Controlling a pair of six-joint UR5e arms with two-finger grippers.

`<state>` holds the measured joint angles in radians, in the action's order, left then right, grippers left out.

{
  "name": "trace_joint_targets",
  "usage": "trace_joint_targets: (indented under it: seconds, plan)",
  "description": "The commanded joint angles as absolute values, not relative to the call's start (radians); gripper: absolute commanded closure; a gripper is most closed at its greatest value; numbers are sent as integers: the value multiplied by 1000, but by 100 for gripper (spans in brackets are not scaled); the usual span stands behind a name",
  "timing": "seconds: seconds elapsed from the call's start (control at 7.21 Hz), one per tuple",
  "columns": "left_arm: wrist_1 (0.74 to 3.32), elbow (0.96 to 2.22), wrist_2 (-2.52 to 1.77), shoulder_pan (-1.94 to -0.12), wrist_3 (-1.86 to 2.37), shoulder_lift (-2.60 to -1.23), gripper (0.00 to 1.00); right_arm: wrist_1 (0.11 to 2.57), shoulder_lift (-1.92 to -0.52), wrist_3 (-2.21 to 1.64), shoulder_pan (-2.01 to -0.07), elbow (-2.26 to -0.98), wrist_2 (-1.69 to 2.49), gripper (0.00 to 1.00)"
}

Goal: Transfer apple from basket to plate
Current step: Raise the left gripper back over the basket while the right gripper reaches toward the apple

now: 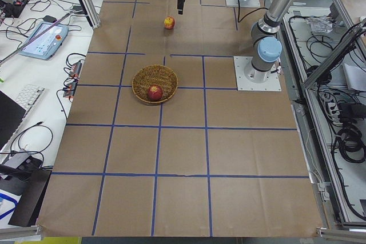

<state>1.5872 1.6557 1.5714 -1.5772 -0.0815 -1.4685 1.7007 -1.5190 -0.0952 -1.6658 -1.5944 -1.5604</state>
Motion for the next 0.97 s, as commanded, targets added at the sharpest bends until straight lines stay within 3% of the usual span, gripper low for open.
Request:
trace_joint_targets:
  seconds: [0.0,0.83]
  plan:
    - [1609,1658,1583,-1565,-84,-1453,1,1859,-1392,-257,-1849,-1586,-1572,0]
    - [1600,1667,1563,-1597,-95,-1483,1,2137,-1089,-351,-1980,-1598,-1574,0]
